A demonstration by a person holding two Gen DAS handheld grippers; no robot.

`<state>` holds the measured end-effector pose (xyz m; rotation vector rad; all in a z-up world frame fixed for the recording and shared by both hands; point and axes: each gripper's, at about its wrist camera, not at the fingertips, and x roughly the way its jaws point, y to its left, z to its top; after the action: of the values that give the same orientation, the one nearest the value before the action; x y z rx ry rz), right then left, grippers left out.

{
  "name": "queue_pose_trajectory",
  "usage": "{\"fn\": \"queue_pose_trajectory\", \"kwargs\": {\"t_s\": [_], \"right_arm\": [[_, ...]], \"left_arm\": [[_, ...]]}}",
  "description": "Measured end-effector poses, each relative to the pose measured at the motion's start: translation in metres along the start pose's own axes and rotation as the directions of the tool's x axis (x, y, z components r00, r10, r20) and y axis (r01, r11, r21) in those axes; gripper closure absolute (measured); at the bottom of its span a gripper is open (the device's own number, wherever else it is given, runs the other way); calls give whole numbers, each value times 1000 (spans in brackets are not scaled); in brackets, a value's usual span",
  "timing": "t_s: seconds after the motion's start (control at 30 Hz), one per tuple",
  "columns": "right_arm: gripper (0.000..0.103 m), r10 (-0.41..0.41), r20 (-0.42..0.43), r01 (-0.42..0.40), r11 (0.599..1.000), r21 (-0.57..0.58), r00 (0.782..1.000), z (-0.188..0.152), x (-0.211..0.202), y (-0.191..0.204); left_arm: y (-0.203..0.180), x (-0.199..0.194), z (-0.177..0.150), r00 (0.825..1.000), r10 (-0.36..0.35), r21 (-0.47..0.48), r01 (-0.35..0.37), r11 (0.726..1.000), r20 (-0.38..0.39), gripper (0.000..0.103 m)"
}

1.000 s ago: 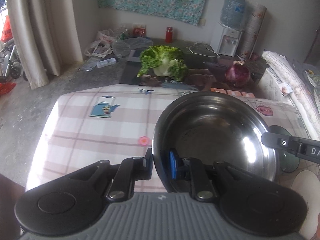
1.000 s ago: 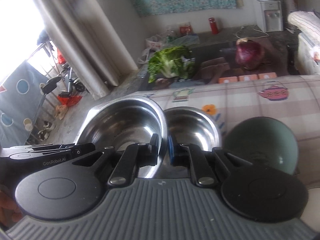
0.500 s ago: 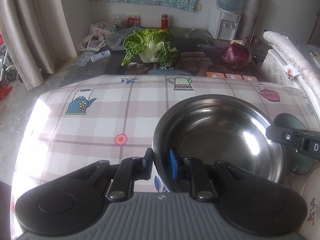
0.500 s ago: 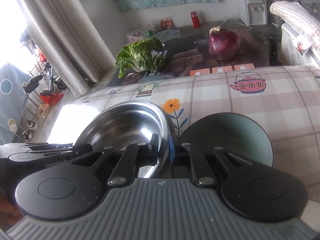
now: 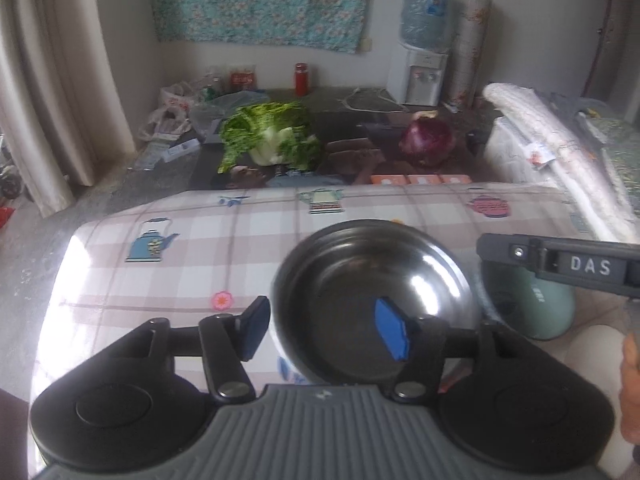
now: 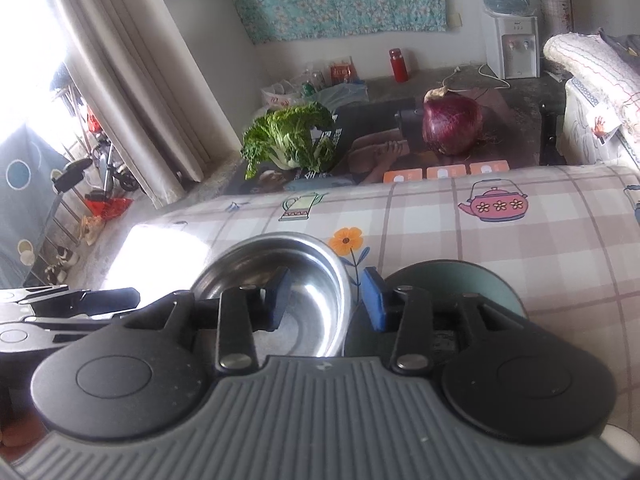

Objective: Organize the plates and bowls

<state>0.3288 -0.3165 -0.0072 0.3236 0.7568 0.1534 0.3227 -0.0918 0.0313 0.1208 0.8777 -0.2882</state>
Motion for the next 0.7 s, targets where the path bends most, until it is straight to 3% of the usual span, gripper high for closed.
{"fn": "queue_pose_trajectory", "kwargs": {"t_s": [0.17, 0.33, 0.63, 0.7], "right_arm": [[65, -17, 27, 16, 999, 36, 999, 1, -30, -27], [65, -77, 26, 76, 995, 65, 997, -5, -51, -67], [67, -81, -54, 89, 983, 159, 995, -20, -28, -114], [76, -76, -74, 87, 982, 167, 994, -22, -18, -117]], "left_arm": [[-27, -11, 0, 991, -133, 21, 133, 991, -18, 30], [-66, -7, -6, 970, -238, 22, 239, 971, -50, 33], [-106, 31, -11, 964, -241, -59, 236, 970, -108, 65], [-107, 38, -11, 965, -237, -77, 230, 970, -113, 69]]}}
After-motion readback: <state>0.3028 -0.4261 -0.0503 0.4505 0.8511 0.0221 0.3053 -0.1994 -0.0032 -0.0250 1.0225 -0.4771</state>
